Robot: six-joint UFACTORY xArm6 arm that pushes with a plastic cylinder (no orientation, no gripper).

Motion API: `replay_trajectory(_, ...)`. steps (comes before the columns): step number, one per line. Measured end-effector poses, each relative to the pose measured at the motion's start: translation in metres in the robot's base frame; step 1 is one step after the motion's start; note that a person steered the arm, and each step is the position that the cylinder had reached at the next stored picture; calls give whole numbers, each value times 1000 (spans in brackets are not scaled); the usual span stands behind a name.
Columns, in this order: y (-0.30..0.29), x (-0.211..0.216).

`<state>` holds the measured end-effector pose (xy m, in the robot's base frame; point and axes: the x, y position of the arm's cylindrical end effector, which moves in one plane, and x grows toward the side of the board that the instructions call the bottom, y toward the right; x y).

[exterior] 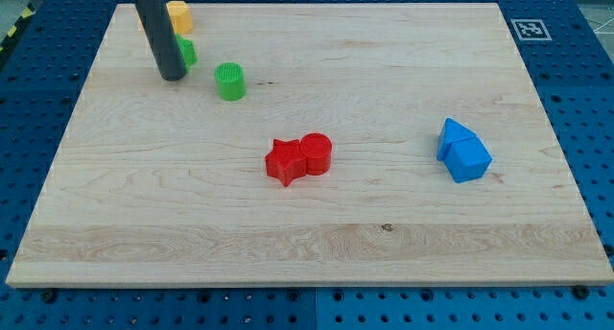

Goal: Move green circle along with the green star below the yellow heart

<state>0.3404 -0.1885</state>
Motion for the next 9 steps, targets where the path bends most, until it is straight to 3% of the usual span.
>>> replay_trajectory(2, 2, -10)
replay_trajectory(6, 114, -10)
replay_trajectory(7, 134, 2)
replay_trajectory(9, 113, 49)
